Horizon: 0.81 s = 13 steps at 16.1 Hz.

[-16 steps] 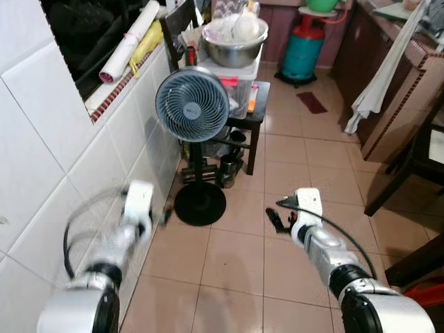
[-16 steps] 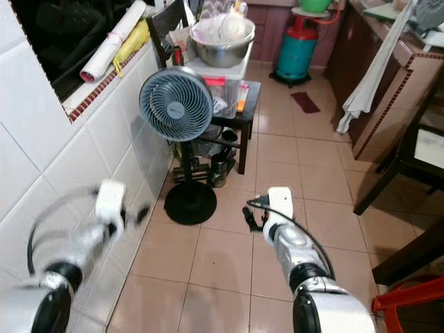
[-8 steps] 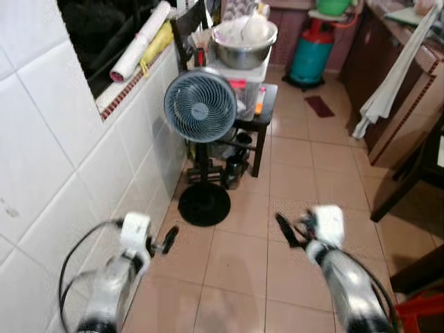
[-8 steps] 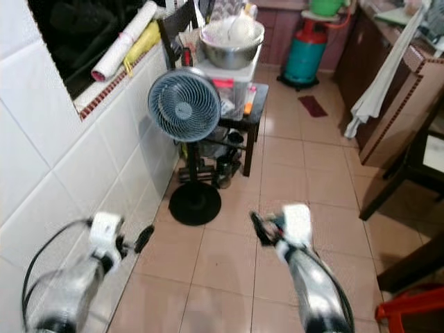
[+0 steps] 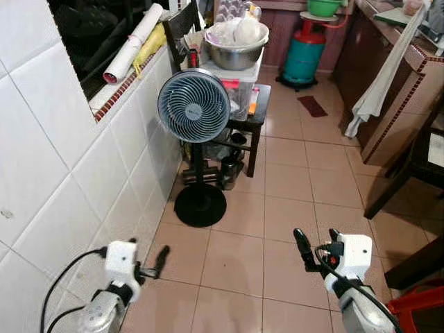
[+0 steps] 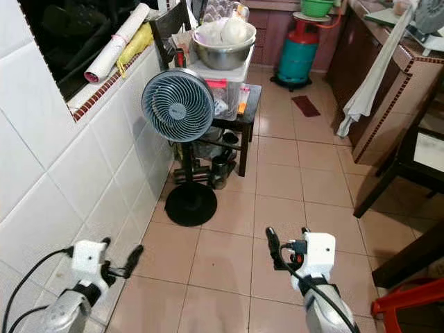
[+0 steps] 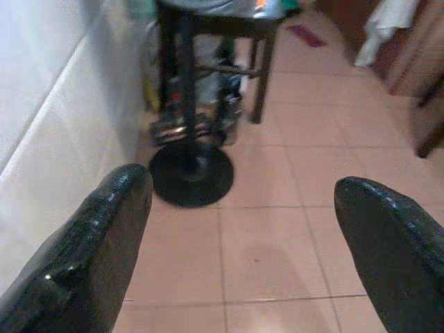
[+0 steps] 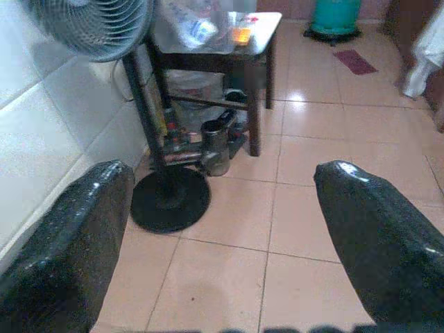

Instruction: Setting the table

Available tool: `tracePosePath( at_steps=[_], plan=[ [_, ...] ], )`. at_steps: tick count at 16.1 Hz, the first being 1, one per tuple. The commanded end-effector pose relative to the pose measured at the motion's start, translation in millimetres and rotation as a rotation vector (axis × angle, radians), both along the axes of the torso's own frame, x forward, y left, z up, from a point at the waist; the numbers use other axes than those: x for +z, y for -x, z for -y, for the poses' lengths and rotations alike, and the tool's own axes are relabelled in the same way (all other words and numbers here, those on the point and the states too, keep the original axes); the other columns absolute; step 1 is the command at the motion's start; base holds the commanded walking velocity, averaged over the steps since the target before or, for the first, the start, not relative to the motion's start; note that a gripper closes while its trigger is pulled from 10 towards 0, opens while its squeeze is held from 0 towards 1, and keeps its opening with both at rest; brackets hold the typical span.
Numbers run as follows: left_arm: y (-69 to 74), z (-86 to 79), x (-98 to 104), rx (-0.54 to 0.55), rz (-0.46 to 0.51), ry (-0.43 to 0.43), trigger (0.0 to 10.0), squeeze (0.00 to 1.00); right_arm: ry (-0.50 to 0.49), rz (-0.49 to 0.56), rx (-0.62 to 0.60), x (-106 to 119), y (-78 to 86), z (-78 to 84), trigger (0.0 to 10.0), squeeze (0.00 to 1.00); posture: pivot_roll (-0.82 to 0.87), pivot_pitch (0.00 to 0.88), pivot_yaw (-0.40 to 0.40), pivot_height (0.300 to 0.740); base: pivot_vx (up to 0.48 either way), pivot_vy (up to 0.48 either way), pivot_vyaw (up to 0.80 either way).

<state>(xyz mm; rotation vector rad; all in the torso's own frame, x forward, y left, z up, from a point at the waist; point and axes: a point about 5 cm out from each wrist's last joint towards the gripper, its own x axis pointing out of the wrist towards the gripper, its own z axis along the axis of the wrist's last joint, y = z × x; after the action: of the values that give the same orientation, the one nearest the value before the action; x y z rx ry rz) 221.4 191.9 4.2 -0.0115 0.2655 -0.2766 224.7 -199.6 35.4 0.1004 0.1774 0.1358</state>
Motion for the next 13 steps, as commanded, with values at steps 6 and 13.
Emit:
tracePosePath(
  at_steps=[6,13],
  plan=[
    [-7.4,0.4,38.7,-0.086,0.092,-0.028,10.0,0.00,0.008,0.061,0.190,36.7,3.0,-23.7,10.0,0.00,0.01,0.000,-0.041,0.740,0.000,0.000,0.00],
    [-10.7,-19.1,64.0,0.142,0.237,-0.101,10.0,0.00,-0.020,0.166,0.040,53.8,-8.8,-30.7,10.0,0.00,0.05,0.000,-0.021,0.740,0.000,0.000,0.00]
  ],
)
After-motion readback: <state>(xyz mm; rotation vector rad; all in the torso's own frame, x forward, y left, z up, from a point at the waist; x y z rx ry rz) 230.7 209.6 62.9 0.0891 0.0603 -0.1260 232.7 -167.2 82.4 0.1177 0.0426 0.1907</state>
